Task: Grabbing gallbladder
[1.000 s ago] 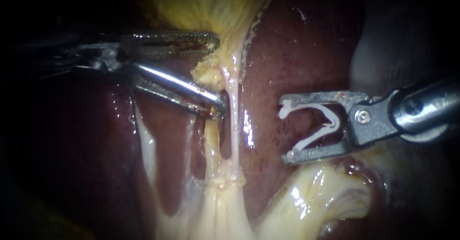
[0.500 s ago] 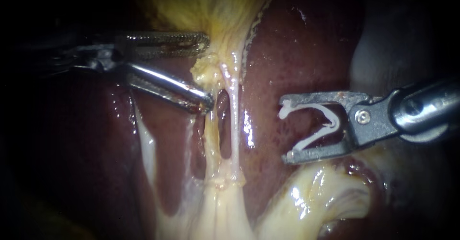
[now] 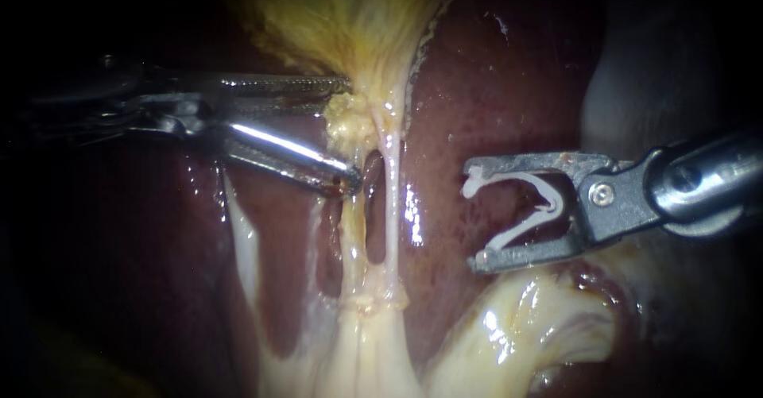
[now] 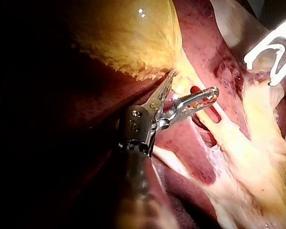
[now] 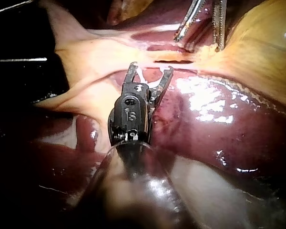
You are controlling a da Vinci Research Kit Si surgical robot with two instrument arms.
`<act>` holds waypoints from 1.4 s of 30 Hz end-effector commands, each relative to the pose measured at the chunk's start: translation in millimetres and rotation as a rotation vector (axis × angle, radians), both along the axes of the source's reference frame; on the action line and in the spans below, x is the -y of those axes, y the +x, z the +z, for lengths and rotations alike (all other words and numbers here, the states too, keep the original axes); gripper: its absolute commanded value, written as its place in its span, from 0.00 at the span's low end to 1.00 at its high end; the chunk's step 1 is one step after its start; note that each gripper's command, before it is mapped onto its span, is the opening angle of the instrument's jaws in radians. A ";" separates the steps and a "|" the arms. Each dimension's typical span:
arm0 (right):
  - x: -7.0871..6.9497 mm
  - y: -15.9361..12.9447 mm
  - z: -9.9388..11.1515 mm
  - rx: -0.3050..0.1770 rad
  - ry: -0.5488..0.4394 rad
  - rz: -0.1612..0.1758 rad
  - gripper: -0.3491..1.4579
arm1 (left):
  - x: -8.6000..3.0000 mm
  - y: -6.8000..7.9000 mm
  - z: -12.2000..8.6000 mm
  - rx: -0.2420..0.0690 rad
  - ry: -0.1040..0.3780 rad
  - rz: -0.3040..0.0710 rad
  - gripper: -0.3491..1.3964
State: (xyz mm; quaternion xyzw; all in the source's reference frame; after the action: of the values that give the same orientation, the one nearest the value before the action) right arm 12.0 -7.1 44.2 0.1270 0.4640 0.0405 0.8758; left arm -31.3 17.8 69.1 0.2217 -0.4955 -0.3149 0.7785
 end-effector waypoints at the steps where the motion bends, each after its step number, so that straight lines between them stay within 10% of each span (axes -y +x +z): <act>1: 0.0 0.0 0.0 0.000 0.000 0.000 0.47 | -0.1 0.1 0.1 -0.002 0.004 -0.001 0.50; 11: 0.0 0.0 0.0 0.000 0.000 0.000 0.47 | 0.0 0.7 0.1 -0.013 0.034 -0.003 0.00; 25: 0.0 0.0 0.0 0.000 0.000 0.000 0.47 | -0.7 2.5 -1.6 -0.041 0.102 -0.022 0.00; 42: 0.0 0.0 0.0 0.000 0.000 0.000 0.47 | -5.4 9.6 -5.6 -0.058 0.122 -0.095 0.00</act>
State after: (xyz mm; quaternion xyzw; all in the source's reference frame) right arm 12.0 -7.2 44.2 0.1270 0.4639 0.0403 0.8758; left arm -21.5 23.3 63.4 0.2358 -0.4621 -0.3887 0.7615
